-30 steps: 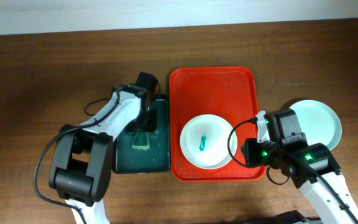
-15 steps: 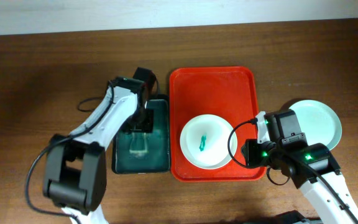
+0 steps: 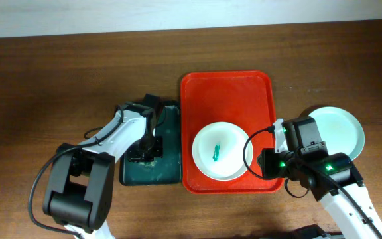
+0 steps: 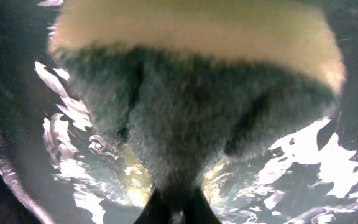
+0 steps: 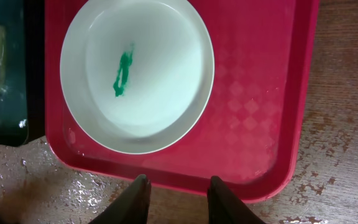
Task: Clean dirty plates on tray and stack at the side
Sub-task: 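Grasp the sponge in the dark tray with the left gripper and wet it, then scrub the white plate with the sponge while the right gripper holds it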
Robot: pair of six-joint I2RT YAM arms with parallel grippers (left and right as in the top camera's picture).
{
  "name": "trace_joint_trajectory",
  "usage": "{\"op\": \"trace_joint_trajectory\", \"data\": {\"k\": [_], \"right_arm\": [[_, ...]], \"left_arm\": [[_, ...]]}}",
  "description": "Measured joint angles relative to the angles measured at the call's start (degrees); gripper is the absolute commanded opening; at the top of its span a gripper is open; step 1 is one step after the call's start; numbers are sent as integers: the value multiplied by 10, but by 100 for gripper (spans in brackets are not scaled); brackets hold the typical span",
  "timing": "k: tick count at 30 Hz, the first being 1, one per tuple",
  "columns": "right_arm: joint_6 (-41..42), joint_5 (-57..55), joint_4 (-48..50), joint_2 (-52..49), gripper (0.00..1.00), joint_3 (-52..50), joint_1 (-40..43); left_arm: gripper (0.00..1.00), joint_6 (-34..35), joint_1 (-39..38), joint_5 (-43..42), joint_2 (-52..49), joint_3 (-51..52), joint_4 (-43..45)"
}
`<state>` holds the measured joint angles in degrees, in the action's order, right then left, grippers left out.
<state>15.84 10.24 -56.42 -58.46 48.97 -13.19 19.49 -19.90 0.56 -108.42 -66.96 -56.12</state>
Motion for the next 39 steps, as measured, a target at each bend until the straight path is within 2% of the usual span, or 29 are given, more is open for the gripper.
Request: {"op": "trace_joint_trajectory", "data": {"k": [2, 3, 4, 5, 7, 10, 12, 15, 17, 18, 19, 21, 24, 29, 33, 39], "right_arm": [[0, 0, 0, 0, 32, 0, 0], [0, 0, 0, 0, 32, 0, 0], [0, 0, 0, 0, 32, 0, 0], [0, 0, 0, 0, 33, 0, 0], [0, 0, 0, 0, 32, 0, 0], [0, 0, 0, 0, 33, 0, 0], [0, 0, 0, 0, 33, 0, 0], [0, 0, 0, 0, 33, 0, 0], [0, 0, 0, 0, 35, 0, 0], [0, 0, 0, 0, 36, 0, 0], [0, 0, 0, -1, 36, 0, 0], [0, 0, 1, -3, 36, 0, 0], [0, -1, 1, -20, 36, 0, 0], [58, -32, 9, -75, 32, 0, 0], [88, -36, 42, -127, 31, 0, 0], [81, -31, 92, -167, 32, 0, 2]], "left_arm": [[0, 0, 0, 0, 1, -4, -14], [4, 0, 0, 0, 1, -12, -28], [15, 0, 0, -1, 1, -20, -44], [31, 1, 0, -2, 1, -34, -64], [47, 1, 0, -3, 2, -61, -87], [51, 2, 0, 1, 16, -87, -81], [50, 2, 0, 6, 21, -87, -70], [34, 1, 0, 20, 22, -69, -16], [27, 1, 0, 25, 22, -43, 21], [19, 2, 0, 26, 22, -28, 37], [1, 2, 0, 27, 22, -10, 59], [0, 2, 0, 29, 23, 23, 100], [0, 0, 0, 29, 29, 34, 103], [0, 0, 0, 29, 29, 2, 5], [0, 0, 0, 29, 40, -87, -64], [0, 0, -19, 15, 89, -135, -64]]}}
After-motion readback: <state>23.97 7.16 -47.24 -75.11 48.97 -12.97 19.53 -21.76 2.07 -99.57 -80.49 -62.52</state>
